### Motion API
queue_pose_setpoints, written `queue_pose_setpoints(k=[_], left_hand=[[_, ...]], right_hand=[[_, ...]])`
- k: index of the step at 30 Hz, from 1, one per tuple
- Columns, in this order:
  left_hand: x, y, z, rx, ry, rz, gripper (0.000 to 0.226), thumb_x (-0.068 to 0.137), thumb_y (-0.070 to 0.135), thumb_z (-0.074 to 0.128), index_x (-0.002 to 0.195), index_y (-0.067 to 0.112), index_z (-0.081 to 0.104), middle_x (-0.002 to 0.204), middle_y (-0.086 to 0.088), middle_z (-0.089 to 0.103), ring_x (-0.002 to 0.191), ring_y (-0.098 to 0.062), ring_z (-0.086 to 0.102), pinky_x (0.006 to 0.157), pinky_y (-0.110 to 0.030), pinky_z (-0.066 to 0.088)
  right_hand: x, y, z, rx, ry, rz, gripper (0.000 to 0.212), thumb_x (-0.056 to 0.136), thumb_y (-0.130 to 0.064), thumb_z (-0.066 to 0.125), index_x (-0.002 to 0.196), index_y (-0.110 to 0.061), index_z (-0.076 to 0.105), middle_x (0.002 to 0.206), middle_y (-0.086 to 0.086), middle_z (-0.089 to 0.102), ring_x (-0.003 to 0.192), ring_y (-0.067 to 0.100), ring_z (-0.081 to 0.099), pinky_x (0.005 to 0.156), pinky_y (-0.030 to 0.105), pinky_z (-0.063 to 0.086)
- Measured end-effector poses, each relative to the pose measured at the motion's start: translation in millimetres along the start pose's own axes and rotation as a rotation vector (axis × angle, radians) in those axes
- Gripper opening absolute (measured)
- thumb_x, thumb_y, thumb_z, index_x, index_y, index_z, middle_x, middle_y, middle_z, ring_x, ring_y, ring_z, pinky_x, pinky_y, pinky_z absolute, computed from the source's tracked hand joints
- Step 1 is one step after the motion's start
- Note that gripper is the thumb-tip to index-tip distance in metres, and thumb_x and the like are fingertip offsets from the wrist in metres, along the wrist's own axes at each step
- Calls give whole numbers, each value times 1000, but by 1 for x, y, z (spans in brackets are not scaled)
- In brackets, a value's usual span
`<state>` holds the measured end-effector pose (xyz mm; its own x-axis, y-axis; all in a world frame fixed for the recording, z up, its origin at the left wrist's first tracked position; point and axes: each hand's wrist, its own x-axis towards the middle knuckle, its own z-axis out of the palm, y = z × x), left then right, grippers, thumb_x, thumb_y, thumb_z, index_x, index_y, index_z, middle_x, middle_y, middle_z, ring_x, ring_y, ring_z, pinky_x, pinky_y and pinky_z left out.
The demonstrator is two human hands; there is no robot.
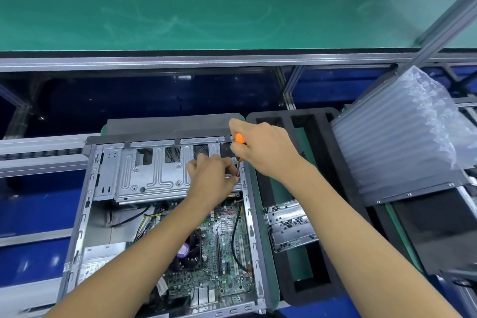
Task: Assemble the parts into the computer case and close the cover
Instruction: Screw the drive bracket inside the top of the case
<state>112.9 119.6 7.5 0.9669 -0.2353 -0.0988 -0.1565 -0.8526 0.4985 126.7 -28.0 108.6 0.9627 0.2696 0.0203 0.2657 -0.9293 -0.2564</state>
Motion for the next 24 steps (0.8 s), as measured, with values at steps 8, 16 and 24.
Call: queue_pose_setpoints(k=[8,16,24], left_hand=[[0,-12,-7,-230,-32,86,23,80,54,77,90,42,60,94,21,63,99,-10,38,79,-34,23],[0,2,-25,-458,54,221,31,85,18,76,79,43,58,75,14,68,72,-2,63,63,-21,44],[4,-1,-31,-370,-8,288,22,89,26,75,83,7,66,71,-4,69,65,-18,59,62,-32,47]], right_hand=[[-1,1,2,-109,56,40,20,90,-38,53,86,-28,36,54,-3,42,51,16,40,49,29,18],[-9,-4,2,-246,113,-63,26,91,-50,51,95,-25,44,65,-6,46,54,22,47,50,30,17],[-3,7,-20,-96,-72,-263,23,89,-18,58,104,-32,48,101,-8,36,67,20,52,48,28,29]])
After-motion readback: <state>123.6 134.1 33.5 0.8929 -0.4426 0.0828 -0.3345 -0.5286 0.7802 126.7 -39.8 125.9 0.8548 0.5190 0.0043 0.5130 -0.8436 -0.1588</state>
